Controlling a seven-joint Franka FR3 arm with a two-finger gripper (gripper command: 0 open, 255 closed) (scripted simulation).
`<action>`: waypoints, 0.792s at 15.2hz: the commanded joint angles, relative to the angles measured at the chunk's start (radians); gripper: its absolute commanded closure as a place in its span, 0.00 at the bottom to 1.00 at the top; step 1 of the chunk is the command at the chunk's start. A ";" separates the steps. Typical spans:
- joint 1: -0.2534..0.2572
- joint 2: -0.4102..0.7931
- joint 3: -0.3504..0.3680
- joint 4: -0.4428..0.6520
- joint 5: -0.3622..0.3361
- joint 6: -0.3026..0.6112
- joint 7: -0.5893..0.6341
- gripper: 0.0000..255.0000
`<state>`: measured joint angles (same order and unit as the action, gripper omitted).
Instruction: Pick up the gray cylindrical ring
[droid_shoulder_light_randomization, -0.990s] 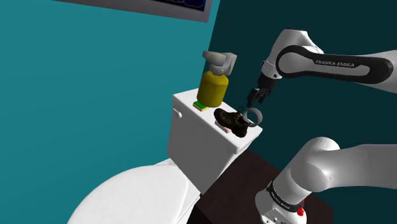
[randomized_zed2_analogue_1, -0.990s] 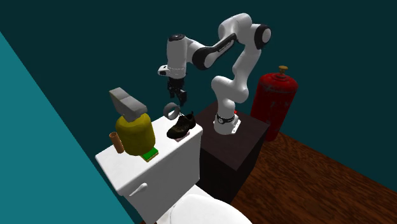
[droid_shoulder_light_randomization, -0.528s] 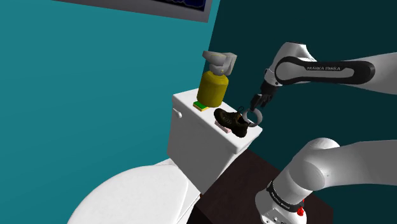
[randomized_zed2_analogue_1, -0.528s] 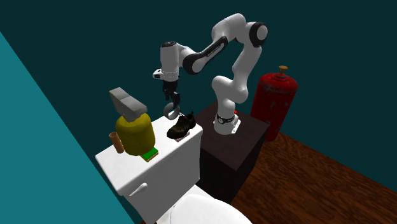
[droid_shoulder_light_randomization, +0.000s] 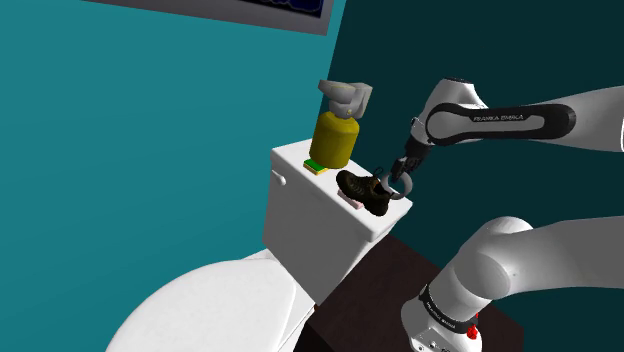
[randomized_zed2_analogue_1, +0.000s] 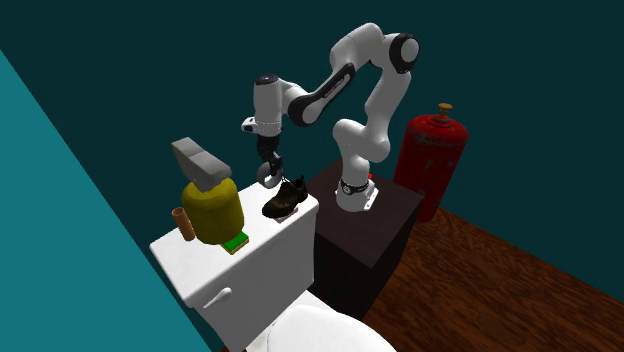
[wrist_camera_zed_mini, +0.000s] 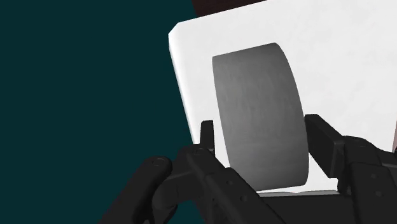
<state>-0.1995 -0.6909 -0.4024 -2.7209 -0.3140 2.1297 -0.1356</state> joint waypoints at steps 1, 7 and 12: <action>-0.003 0.004 -0.005 -0.004 0.000 0.000 0.000 1.00; -0.004 0.002 -0.005 -0.013 -0.001 0.006 0.002 1.00; 0.000 -0.012 0.007 0.027 0.011 -0.047 -0.002 1.00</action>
<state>-0.1983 -0.6937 -0.3992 -2.7096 -0.3061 2.0976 -0.1390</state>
